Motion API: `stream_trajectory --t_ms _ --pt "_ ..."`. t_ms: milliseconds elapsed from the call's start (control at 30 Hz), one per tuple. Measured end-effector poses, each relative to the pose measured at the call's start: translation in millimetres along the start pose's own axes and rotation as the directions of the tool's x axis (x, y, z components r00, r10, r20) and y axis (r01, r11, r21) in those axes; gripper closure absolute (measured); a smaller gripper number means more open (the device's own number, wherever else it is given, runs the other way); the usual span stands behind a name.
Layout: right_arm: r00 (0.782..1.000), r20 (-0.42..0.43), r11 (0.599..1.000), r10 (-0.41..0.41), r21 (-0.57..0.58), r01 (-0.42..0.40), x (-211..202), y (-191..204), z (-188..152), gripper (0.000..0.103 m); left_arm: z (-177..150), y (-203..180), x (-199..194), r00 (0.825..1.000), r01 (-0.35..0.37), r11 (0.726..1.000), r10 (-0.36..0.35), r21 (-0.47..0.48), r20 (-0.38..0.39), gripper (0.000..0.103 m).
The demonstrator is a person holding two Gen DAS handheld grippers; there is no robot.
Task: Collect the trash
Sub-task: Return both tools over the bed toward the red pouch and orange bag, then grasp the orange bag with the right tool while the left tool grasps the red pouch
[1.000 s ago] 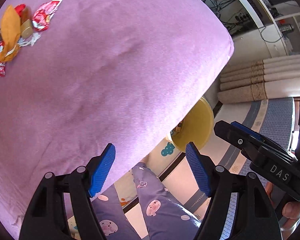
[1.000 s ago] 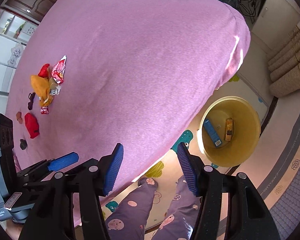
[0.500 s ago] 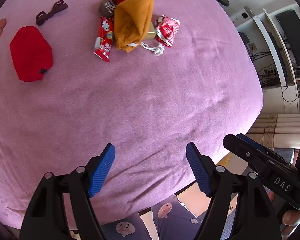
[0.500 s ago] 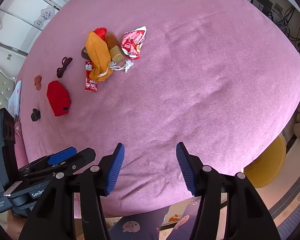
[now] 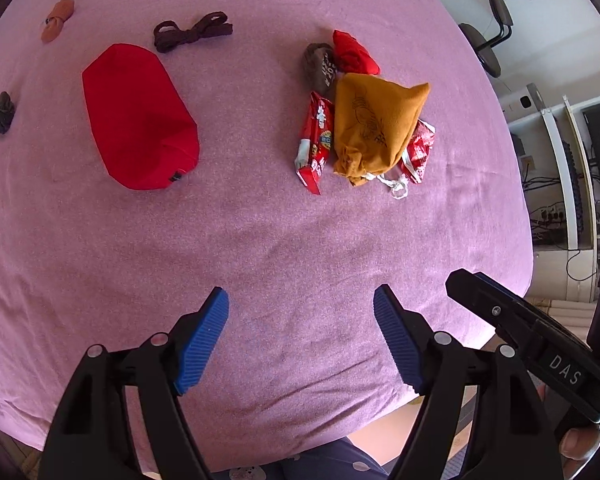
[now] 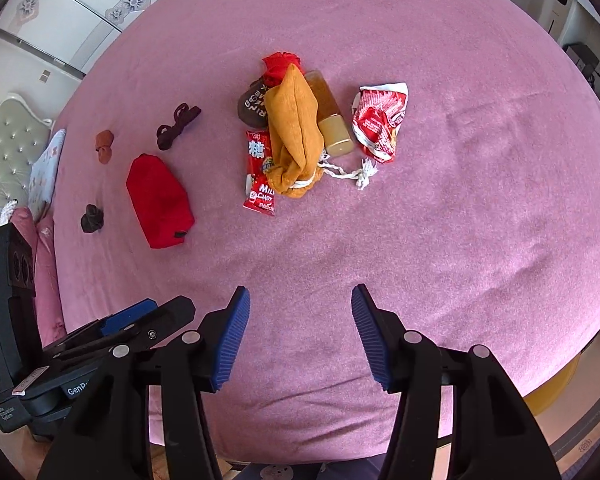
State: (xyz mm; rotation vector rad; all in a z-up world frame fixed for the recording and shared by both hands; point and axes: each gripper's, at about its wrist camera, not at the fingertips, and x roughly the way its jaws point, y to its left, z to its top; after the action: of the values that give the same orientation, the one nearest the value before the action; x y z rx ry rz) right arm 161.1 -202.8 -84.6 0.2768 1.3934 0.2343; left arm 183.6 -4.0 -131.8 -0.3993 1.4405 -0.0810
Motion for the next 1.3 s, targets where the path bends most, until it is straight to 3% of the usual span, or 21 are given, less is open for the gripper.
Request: stream_trajectory --t_ms 400,767,833,900,1000,1200,1300 --pt "0.999 -0.038 0.999 -0.001 -0.054 -0.001 49.3 10.3 90.1 0.051 42.2 33.4 16.4 1.000 -0.029 0.986 0.030 -0.167 0.002 0.027" --pt "0.996 -0.078 0.998 -0.049 -0.041 0.046 96.9 6.9 127.2 0.051 65.7 69.2 30.0 0.999 -0.037 0.959 0.034 -0.281 -0.012 0.027" --pt "0.995 -0.075 0.997 -0.062 -0.040 0.059 100.9 6.2 129.2 0.057 68.4 74.9 30.4 0.999 -0.042 0.957 0.039 -0.289 -0.014 0.027" --pt "0.994 -0.079 0.996 -0.073 -0.063 0.069 103.1 7.8 129.7 0.084 70.7 81.1 30.9 0.999 -0.039 0.953 0.036 -0.302 -0.016 0.027" --pt "0.996 -0.061 0.995 -0.067 -0.081 0.062 96.5 10.5 128.0 0.095 73.5 89.6 28.8 0.999 -0.033 0.944 0.030 -0.328 -0.014 0.027" --pt "0.999 -0.023 0.991 0.035 -0.126 -0.038 63.5 42.0 120.0 0.097 74.7 106.2 18.3 0.999 -0.039 0.929 0.044 -0.368 0.005 0.024" --pt "0.995 -0.044 0.981 0.088 -0.171 -0.095 61.0 64.9 115.2 0.097 76.0 119.1 17.6 0.999 -0.043 0.916 0.049 -0.398 0.004 0.024"
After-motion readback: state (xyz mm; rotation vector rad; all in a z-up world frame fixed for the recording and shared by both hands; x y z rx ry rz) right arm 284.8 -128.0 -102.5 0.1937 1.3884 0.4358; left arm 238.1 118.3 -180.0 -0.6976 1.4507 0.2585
